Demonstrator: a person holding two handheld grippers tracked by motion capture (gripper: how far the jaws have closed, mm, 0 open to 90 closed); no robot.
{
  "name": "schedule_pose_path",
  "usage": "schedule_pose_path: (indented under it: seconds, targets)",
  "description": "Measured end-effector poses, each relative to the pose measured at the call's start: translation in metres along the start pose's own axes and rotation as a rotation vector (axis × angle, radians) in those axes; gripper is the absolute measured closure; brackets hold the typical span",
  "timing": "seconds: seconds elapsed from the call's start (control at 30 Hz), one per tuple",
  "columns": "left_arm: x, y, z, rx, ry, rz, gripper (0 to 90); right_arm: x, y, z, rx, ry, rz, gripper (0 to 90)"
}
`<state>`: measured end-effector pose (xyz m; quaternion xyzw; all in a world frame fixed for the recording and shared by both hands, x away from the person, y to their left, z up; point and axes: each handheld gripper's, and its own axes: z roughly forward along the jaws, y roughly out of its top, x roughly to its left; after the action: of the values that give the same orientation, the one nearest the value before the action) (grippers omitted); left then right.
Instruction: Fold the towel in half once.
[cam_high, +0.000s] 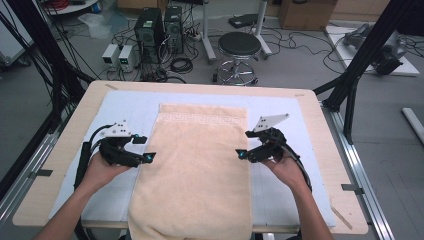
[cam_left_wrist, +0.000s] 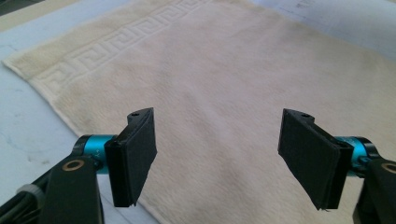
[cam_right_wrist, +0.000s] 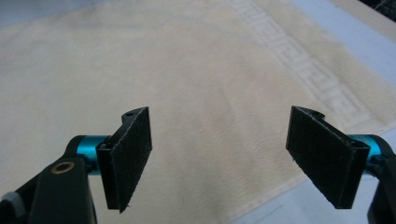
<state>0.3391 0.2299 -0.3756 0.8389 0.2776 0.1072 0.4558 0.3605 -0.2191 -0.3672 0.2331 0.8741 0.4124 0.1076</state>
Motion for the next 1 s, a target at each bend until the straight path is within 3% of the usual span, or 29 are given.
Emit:
schedule_pose_path:
  seconds: [0.17, 0.3, 0.37, 0.57, 0.67, 0.73, 0.9, 1.0]
  targets:
    - [0.016, 0.017, 0.004, -0.003, 0.018, -0.009, 28.5, -0.024, 0.010, 0.001, -0.014, -0.019, 0.040, 22.4]
    - [0.029, 0.022, 0.016, 0.008, 0.027, -0.034, 29.0, -0.039, 0.017, 0.008, -0.007, -0.045, 0.051, 22.6]
    - [0.036, 0.019, 0.025, 0.010, 0.030, -0.055, 28.9, -0.045, 0.017, 0.015, -0.011, -0.051, 0.068, 24.2]
    - [0.052, 0.010, 0.052, 0.028, 0.088, -0.078, 32.3, -0.061, 0.006, 0.042, 0.046, -0.069, 0.106, 30.8]
    - [0.058, 0.007, 0.064, 0.051, 0.133, -0.096, 34.1, -0.068, 0.000, 0.055, 0.073, -0.078, 0.122, 33.0]
    - [0.062, 0.003, 0.072, 0.060, 0.139, -0.114, 36.2, -0.072, -0.004, 0.063, 0.101, -0.074, 0.147, 34.4]
    - [0.070, -0.008, 0.087, 0.097, 0.158, -0.166, 39.7, -0.077, -0.012, 0.075, 0.152, -0.118, 0.154, 42.1]
    - [0.069, -0.010, 0.091, 0.114, 0.178, -0.138, 42.9, -0.079, -0.015, 0.078, 0.168, -0.112, 0.171, 45.9]
